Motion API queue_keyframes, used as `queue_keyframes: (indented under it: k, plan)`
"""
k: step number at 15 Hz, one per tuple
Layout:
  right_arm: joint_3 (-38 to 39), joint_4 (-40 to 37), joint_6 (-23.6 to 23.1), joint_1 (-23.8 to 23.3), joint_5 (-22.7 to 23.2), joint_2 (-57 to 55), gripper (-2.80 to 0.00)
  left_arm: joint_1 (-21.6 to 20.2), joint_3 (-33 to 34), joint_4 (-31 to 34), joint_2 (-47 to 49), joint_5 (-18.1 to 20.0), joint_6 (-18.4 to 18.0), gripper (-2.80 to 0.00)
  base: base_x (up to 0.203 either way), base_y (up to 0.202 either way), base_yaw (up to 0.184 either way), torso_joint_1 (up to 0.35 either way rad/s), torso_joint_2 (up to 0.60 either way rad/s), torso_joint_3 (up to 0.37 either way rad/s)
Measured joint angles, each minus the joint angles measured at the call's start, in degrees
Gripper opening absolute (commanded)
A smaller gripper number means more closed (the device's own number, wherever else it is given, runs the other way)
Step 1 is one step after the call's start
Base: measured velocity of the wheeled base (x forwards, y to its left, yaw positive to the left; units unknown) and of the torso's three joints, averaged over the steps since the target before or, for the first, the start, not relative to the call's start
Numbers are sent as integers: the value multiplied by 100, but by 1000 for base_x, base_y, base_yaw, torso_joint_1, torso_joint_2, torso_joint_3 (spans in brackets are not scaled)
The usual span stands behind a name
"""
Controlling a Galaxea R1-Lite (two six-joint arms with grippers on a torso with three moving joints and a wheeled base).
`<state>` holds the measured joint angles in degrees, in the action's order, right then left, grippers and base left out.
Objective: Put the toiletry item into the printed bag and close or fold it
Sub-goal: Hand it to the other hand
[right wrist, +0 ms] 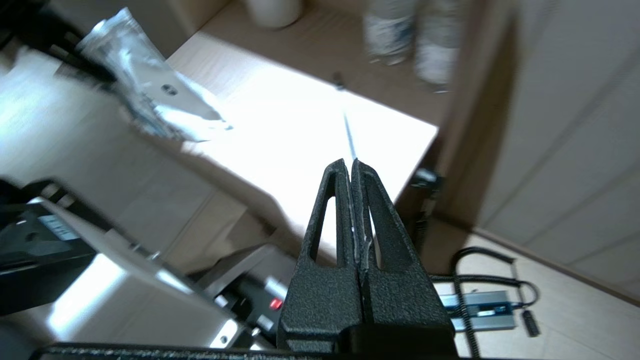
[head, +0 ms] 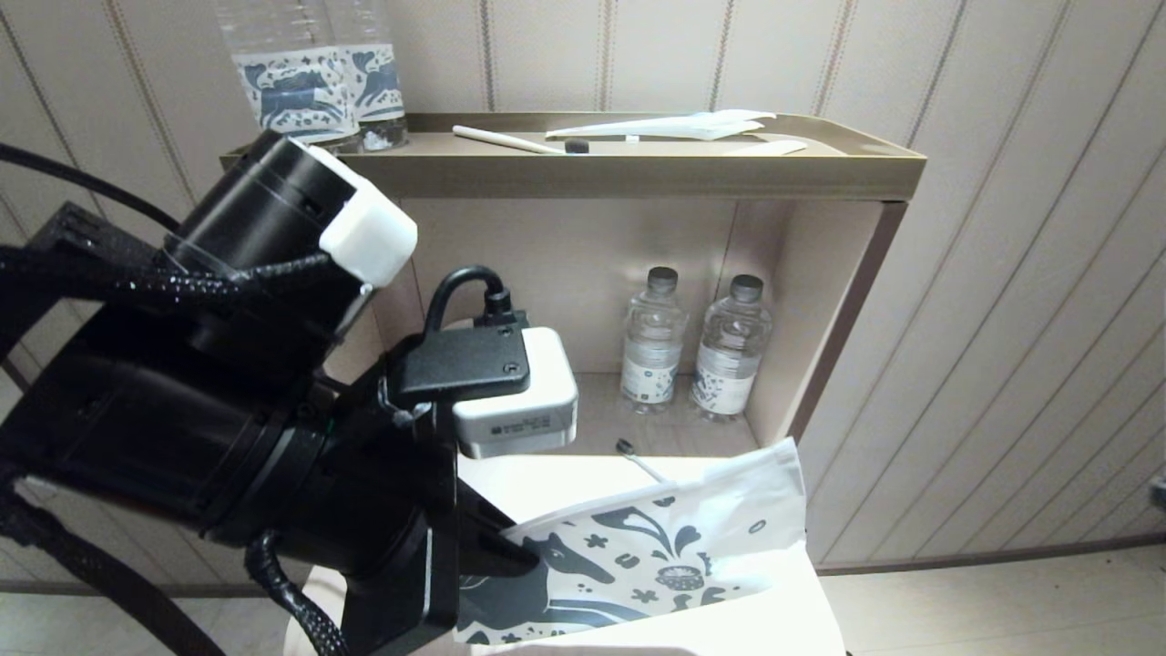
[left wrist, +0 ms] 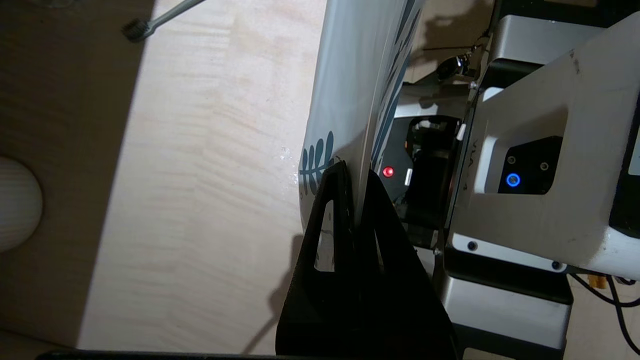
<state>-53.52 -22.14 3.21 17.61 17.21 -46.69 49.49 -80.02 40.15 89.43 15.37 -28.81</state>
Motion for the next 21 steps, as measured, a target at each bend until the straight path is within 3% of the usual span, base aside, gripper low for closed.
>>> queue_keyframes:
  k: [1,3,5,9,11,15,21]
  plan:
    - [-267,-110,-17,238,136,-446,0,-76,-311,269,87,142,-80,-280,0,0,0,0,0,0]
    - [-938,-445,-301,615,686,-1301,0,-262,-945,923,320,593,-212,-280,0,0,0,0,0,0]
    - [-1374,-702,-881,763,1488,-1891,0,-410,-1228,1434,504,994,-302,-280,0,0,0,0,0,0]
    - [-1665,-755,-2058,716,2725,-2654,0,-448,-1145,1422,537,1381,-352,-280,0,0,0,0,0,0]
    - [-1688,-739,-2296,709,3202,-2870,0,-448,-1025,1334,522,1425,-406,-280,0,0,0,0,0,0]
    - [-1899,-758,-2383,762,3714,-3184,0,-334,-895,1284,503,1420,-415,-280,0,0,0,0,0,0]
    - [-2166,-997,-2388,1004,3750,-3639,0,-273,-451,481,432,1450,-406,-280,0,0,0,0,0,0]
